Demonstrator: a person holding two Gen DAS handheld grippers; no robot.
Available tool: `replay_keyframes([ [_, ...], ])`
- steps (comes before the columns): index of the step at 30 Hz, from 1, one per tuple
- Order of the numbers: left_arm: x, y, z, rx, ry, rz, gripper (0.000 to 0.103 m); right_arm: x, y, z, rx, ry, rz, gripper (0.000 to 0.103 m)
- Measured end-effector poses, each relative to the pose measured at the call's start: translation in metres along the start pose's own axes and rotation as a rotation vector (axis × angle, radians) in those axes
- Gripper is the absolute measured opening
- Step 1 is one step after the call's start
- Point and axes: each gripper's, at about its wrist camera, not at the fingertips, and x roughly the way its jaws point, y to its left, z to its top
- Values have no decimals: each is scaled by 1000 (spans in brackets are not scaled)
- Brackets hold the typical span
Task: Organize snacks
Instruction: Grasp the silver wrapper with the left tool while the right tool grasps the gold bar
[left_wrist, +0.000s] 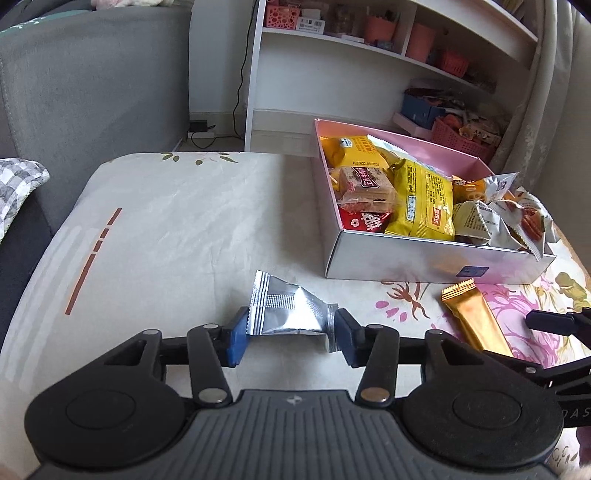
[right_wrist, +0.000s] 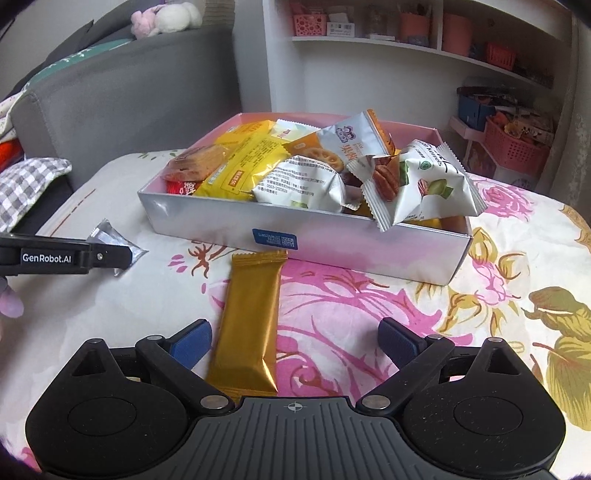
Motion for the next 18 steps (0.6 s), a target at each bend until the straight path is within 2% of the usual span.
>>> replay_keyframes([
  [5,6,-4,4,-54,-13,-7,54,3,16,-1,-48,-16,-7,95],
  [8,9,-8,3,-41,-33,19,52,3,24,-4,-113,-29,-24,87],
  [9,9,-10,2,-29,-40,36,46,2,25,-4,-116,-31,-19,83],
  [11,10,-12,1,0,-50,57,44,0,27,-3,-119,-26,-19,76],
  [15,9,-11,1,-10,-57,49,29,-1,31,-1,-135,-31,-18,54],
  [18,8,-9,1,-26,-54,34,24,-2,32,1,-140,-35,-28,31],
])
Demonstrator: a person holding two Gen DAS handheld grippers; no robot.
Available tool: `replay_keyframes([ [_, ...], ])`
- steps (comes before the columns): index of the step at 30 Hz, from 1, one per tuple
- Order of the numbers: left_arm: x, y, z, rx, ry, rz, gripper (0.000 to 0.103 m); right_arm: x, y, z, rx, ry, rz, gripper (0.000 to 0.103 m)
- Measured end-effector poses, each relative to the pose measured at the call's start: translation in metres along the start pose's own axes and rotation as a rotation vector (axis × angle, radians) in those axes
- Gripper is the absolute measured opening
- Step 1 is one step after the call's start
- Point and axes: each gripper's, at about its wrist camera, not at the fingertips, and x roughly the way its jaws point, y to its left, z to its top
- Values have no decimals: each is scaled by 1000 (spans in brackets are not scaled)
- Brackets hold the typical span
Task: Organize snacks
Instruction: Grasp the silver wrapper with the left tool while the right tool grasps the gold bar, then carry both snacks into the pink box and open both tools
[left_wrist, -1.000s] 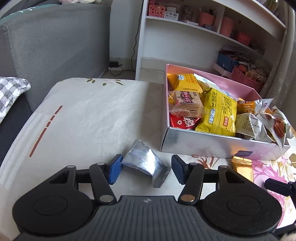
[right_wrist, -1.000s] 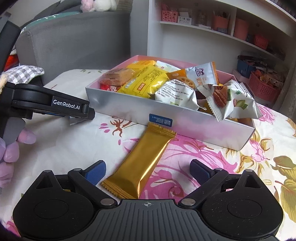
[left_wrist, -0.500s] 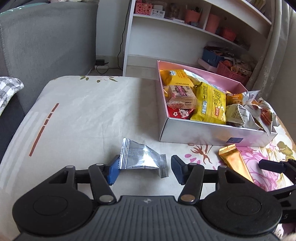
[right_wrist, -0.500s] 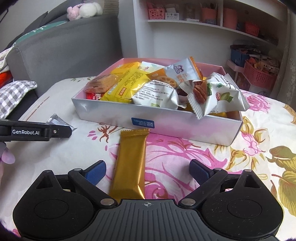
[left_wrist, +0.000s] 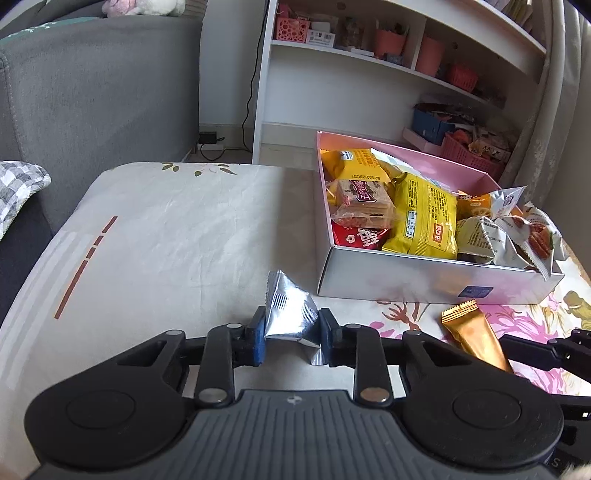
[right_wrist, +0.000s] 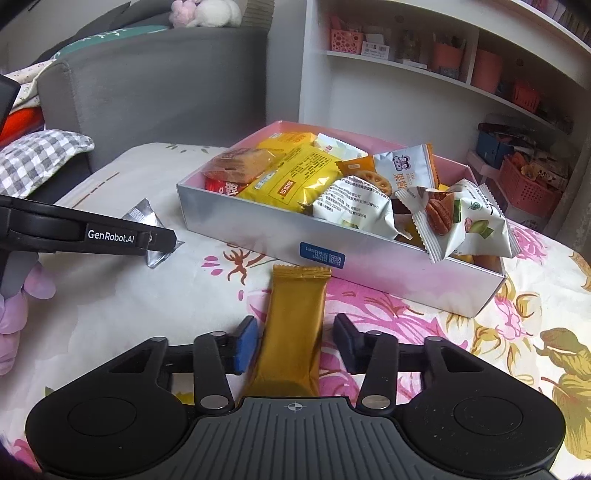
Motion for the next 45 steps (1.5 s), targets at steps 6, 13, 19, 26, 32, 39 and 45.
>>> replay_keyframes([
  [6,-4,-1,1,10,2,-20,14,-2,-9,4,66,27,46,28],
  [13,-11,7,3,-47,29,-33,14,-12,-28,8,231,57,125,28],
  [19,-27,11,9,-92,22,-50,14,-27,-38,11,347,77,200,28],
  [26,-43,7,15,-129,-8,-96,14,-46,-44,16,448,79,256,28],
  [32,-49,-4,22,-146,-39,-139,14,-56,-53,26,484,41,249,28],
  [39,-44,-26,32,-88,-71,-160,14,-68,-78,43,515,-54,188,28],
  [45,-25,-40,47,-45,-77,-181,14,-65,-106,56,559,-131,134,28],
])
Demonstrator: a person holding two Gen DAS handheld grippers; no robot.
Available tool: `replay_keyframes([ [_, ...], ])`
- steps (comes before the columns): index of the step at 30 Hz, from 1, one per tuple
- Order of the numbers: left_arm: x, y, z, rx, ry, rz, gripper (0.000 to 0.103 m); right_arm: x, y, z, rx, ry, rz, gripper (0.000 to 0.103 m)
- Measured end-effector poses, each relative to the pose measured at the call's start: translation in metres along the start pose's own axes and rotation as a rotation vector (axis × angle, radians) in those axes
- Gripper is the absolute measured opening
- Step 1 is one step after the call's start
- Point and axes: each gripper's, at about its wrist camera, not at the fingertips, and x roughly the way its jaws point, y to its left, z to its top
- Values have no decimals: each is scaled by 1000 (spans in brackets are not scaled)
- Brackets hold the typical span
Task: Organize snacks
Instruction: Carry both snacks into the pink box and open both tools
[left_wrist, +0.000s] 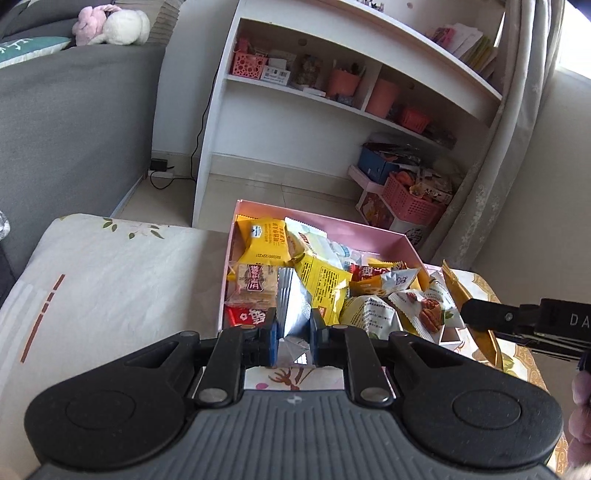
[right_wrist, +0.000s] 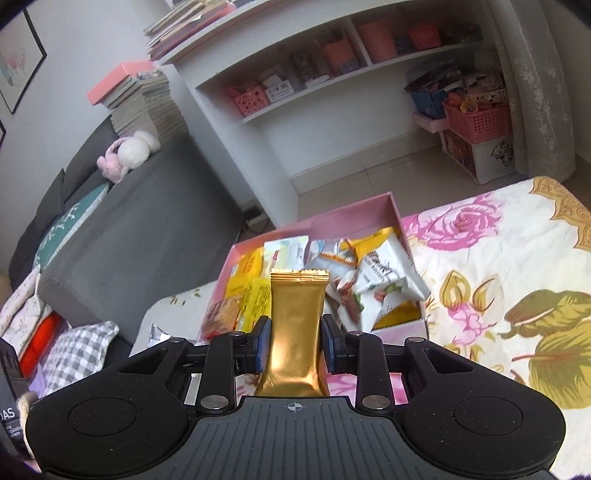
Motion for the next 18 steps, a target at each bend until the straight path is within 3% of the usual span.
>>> replay_keyframes([
  [9,43,-18,22,39,-6,-63,14,38,-24,38,42,-108,-11,28],
  [18,86,-34,30,50,40,-125,14,74,-53,41,74,-102,1,28],
])
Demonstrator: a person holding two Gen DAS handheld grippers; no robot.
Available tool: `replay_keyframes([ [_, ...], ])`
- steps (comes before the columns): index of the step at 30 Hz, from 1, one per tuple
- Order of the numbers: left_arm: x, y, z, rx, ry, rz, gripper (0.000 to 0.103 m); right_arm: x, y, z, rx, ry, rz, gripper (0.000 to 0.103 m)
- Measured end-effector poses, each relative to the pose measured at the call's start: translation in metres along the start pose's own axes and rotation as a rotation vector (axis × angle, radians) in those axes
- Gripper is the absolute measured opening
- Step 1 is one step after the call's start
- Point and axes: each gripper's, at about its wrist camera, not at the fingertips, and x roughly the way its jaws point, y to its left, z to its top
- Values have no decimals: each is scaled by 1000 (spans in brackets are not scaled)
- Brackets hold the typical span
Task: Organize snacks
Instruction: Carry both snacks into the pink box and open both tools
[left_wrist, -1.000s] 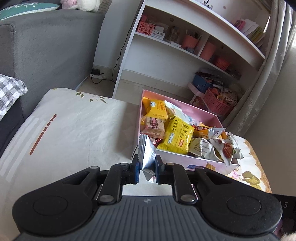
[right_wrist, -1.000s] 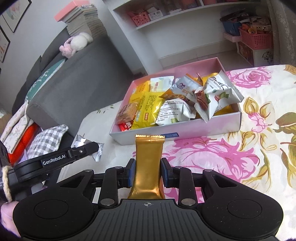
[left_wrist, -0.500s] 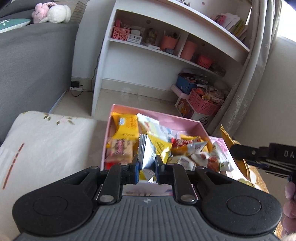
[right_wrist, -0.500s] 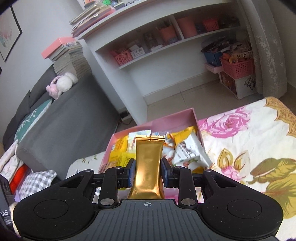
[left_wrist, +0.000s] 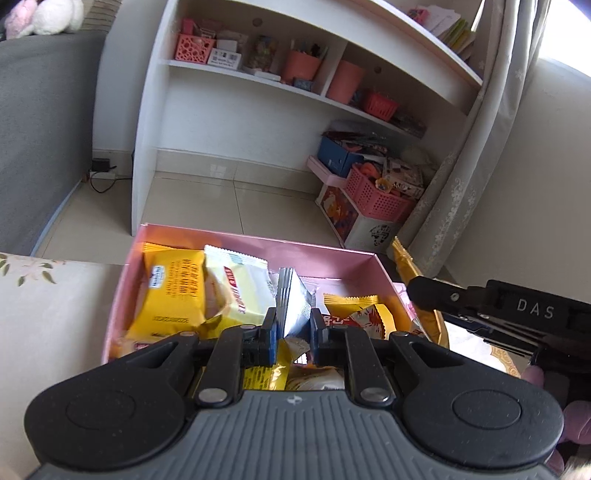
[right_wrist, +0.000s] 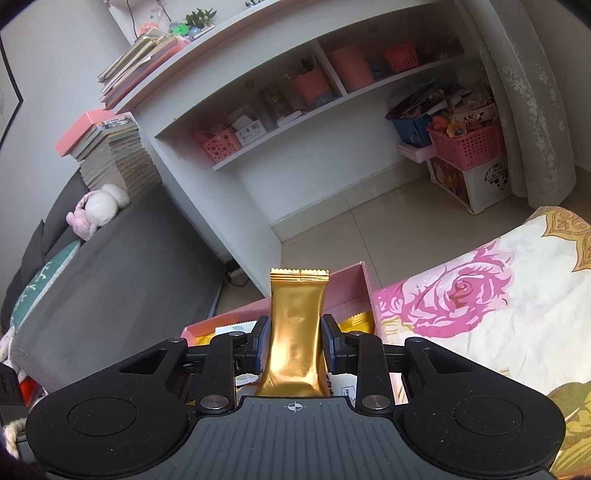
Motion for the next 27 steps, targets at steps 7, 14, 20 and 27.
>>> replay_keyframes([
  [7,20,-6,-2,16,29,-6,16,14,-12,-1,38,16,13,28],
  [14,9,-20,-5,103,-12,32,43,7,-11,2,56,-1,42,45],
  [20,-13,-26,-7,129,-43,60,62,-5,-4,3,33,-14,28,57],
  [27,-46,-28,-18,168,-10,69,81,-32,20,2,-45,-3,9,71],
])
